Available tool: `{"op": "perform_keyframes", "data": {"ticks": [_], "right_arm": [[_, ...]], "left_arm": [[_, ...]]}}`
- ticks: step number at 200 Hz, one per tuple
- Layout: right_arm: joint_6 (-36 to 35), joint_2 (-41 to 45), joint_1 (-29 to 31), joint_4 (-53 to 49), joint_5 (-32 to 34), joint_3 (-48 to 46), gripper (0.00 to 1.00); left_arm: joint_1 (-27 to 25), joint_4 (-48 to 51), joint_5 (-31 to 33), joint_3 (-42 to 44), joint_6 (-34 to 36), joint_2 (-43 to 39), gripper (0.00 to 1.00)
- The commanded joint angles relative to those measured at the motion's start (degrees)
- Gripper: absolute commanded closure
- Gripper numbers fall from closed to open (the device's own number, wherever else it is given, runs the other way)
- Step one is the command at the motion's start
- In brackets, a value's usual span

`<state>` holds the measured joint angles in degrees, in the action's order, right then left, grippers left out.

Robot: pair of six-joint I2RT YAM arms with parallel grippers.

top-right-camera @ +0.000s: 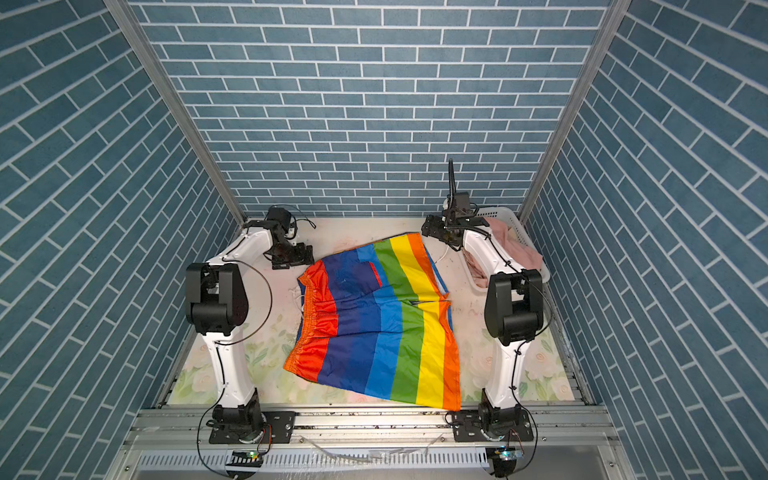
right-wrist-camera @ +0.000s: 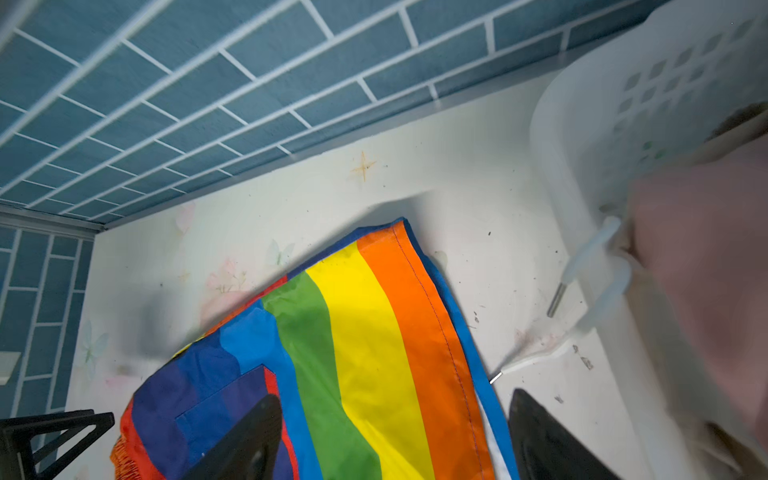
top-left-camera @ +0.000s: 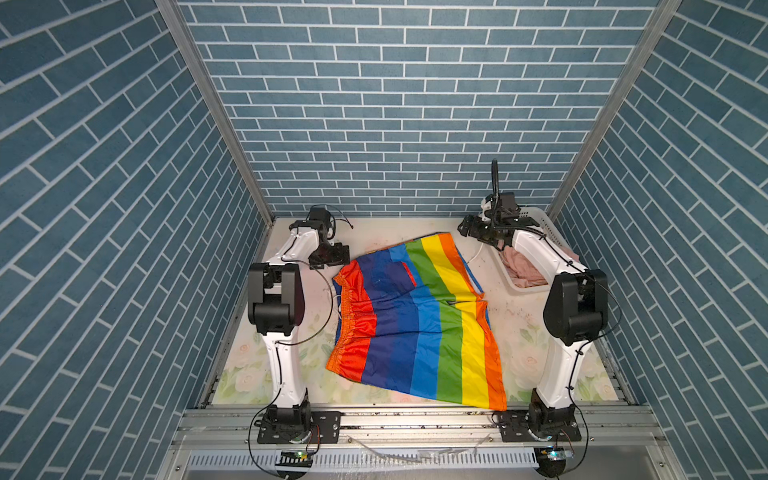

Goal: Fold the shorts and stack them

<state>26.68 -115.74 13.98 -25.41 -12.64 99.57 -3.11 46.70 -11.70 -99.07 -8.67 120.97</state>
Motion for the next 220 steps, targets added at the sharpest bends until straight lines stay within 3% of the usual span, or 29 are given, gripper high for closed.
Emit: {"op": "perform_keyframes", "data": {"ticks": [1, 44, 77, 142, 171, 220], "right_arm": [[-0.5, -2.6, 0.2, -3.9, -2.6, 2.6, 0.13], [-0.9, -6.1, -0.3, -4.8, -3.0, 4.1, 0.09], [-0.6, -7.8, -0.6, -4.1, -4.2, 4.4, 0.09], [0.0, -8.9, -0.7, -3.4, -5.7, 4.7, 0.09], [0.4, -9.0, -0.7, -2.4, -6.1, 3.7, 0.09], [1.1, -8.1, -0.8, -1.1, -6.8, 2.0, 0.08]], "left_arm": [[-0.6, -0.8, -4.3, 0.6, 2.6, -0.4, 0.13], [-0.6, 0.8, -6.1, 2.8, 2.7, 0.3, 0.26], [-0.4, 0.9, -3.6, 6.2, 4.0, -1.4, 0.26], [0.8, 4.0, -4.8, 5.6, 4.3, -1.0, 0.30], [1.0, 3.5, -3.3, 7.9, 4.2, -3.6, 0.26], [1.0, 3.0, -2.6, 6.5, 4.5, -1.0, 0.28]]}}
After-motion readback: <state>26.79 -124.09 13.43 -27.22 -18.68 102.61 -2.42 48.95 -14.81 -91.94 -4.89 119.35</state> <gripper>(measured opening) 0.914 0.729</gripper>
